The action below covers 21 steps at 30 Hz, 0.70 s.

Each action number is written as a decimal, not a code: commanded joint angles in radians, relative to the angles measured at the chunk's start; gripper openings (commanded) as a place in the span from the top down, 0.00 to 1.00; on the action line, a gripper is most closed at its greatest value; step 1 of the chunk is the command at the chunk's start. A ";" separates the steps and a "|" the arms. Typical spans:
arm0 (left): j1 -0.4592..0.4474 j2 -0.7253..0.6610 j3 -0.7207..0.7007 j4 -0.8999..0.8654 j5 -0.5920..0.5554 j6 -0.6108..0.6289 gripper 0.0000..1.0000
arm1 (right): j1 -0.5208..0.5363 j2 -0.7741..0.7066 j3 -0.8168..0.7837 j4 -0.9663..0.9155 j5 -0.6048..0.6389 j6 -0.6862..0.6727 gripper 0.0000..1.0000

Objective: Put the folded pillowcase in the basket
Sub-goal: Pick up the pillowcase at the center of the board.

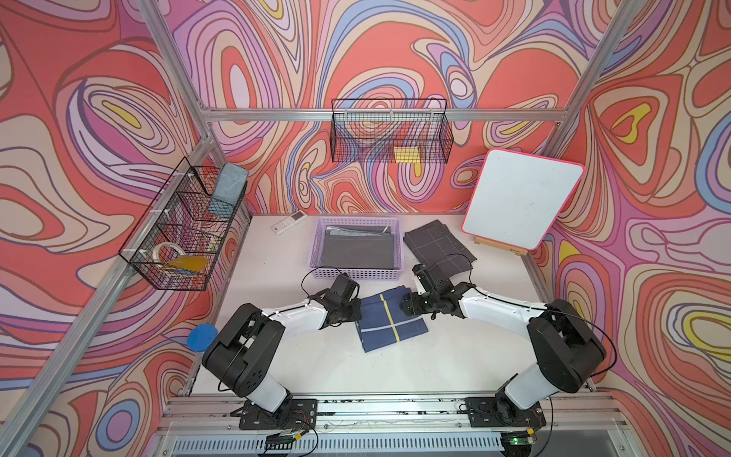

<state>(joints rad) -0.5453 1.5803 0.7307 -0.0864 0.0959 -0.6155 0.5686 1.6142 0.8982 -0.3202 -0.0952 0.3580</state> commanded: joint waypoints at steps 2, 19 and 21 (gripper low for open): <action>0.036 0.000 0.027 -0.075 0.051 0.100 1.00 | -0.041 0.050 0.047 0.016 -0.088 -0.043 0.28; 0.130 0.017 0.067 -0.119 0.134 0.208 1.00 | -0.065 0.228 0.193 -0.006 -0.161 -0.081 0.47; 0.137 0.015 0.065 -0.119 0.134 0.206 1.00 | -0.065 0.240 0.199 -0.014 -0.157 -0.078 0.47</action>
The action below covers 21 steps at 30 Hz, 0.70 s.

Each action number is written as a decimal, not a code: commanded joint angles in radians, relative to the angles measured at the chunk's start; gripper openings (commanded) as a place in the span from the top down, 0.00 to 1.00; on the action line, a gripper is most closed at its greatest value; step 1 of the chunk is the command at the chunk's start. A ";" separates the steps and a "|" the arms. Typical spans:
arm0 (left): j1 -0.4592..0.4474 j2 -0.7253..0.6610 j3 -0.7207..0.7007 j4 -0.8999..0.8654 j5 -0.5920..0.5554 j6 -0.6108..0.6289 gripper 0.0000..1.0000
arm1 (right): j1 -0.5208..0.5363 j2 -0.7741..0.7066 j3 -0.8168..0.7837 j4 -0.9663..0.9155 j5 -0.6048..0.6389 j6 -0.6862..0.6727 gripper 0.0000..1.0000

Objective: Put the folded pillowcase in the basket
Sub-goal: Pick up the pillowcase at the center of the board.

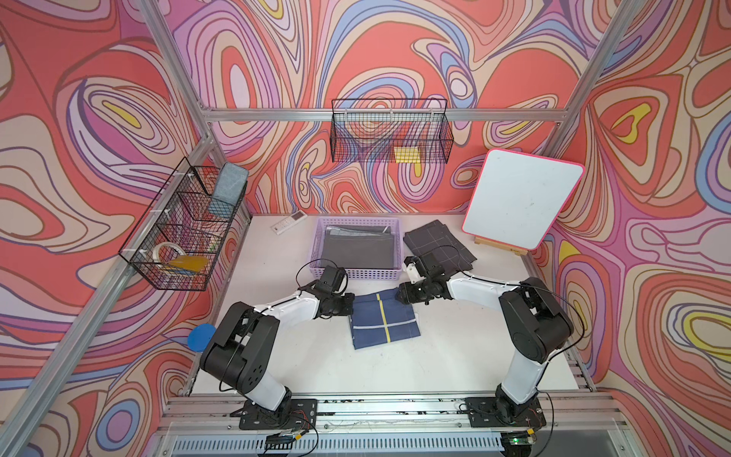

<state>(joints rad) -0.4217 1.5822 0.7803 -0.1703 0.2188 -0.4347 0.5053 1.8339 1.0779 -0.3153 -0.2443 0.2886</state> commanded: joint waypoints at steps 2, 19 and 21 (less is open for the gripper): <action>0.017 0.014 0.016 -0.034 0.015 0.027 1.00 | -0.002 0.018 0.013 -0.019 0.012 -0.002 0.46; 0.026 0.048 0.022 -0.011 0.038 0.025 1.00 | -0.005 0.060 0.008 -0.022 -0.054 0.002 0.68; 0.026 0.048 0.020 -0.008 0.040 0.023 1.00 | -0.004 0.059 -0.001 -0.018 -0.056 0.004 0.74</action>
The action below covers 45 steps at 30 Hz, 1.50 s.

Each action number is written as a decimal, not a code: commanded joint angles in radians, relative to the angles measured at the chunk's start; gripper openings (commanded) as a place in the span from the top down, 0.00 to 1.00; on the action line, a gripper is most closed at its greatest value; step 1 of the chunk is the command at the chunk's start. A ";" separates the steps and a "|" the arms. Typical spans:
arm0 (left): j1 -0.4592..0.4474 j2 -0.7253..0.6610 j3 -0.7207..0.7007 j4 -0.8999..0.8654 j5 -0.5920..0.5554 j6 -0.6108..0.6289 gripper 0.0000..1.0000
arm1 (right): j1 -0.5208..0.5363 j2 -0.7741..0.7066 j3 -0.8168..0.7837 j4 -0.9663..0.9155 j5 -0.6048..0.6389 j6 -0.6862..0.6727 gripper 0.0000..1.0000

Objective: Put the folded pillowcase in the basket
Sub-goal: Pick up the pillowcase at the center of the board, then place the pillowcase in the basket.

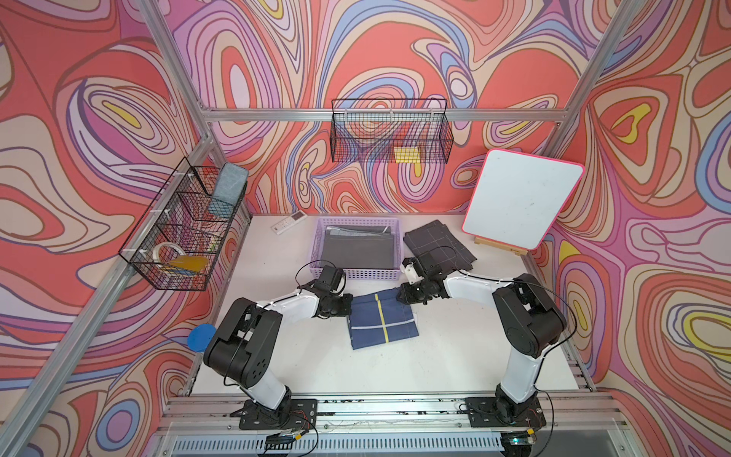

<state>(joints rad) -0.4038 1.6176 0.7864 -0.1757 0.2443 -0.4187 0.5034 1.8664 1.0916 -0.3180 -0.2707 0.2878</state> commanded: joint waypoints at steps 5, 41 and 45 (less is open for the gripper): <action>0.008 0.013 0.012 0.002 0.015 0.000 1.00 | -0.003 0.023 -0.020 -0.007 -0.036 0.014 0.94; 0.072 -0.291 0.265 -0.221 -0.072 0.050 1.00 | -0.002 -0.331 0.000 0.128 0.078 0.140 1.00; 0.105 -0.232 0.369 -0.246 -0.046 0.077 1.00 | -0.001 -0.272 0.075 0.160 0.100 0.162 1.00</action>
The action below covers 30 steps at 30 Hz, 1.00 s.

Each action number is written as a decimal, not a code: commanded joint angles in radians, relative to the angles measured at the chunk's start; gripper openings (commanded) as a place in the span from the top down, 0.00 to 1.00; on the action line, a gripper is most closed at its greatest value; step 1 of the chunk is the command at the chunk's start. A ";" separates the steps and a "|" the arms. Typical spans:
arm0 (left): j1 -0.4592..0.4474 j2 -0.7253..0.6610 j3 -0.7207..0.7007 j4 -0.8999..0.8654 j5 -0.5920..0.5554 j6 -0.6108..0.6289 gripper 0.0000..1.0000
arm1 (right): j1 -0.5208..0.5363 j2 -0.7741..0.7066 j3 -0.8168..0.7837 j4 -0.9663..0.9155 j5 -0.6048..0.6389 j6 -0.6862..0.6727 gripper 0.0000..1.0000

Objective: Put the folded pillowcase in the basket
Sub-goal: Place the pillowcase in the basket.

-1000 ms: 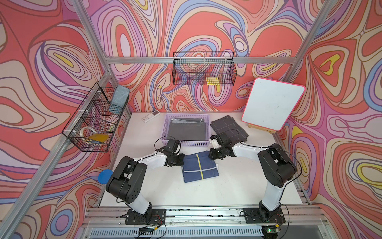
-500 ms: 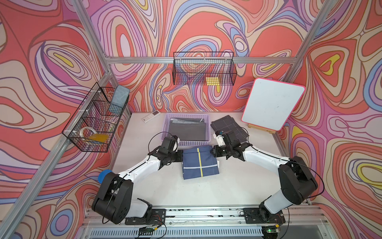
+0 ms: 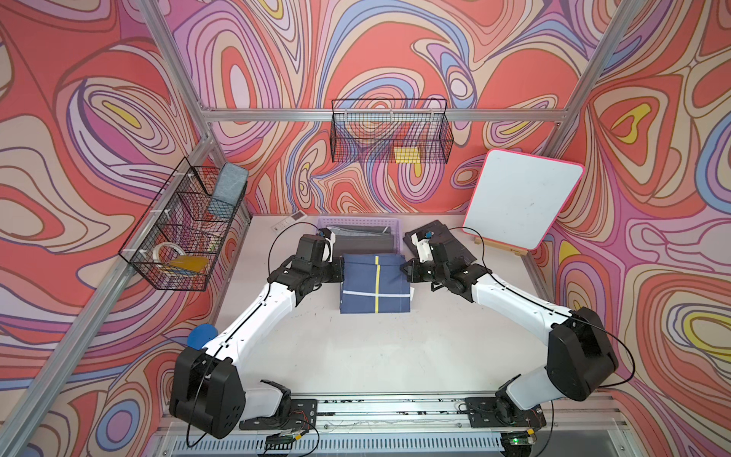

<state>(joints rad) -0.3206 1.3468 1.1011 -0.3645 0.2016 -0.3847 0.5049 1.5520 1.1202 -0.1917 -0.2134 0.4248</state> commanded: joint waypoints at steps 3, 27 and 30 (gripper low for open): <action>0.038 0.093 0.123 -0.063 -0.018 0.069 1.00 | -0.003 0.096 0.111 0.065 0.063 0.030 1.00; 0.199 0.566 0.550 0.002 0.083 0.171 1.00 | -0.006 0.593 0.613 0.128 0.104 -0.018 1.00; 0.207 0.610 0.580 -0.001 0.099 0.173 1.00 | -0.015 0.631 0.645 0.118 0.108 -0.012 1.00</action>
<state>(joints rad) -0.1268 1.9244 1.6485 -0.3691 0.2695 -0.2317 0.5018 2.1509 1.7306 -0.0605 -0.1211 0.4206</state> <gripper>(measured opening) 0.050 0.046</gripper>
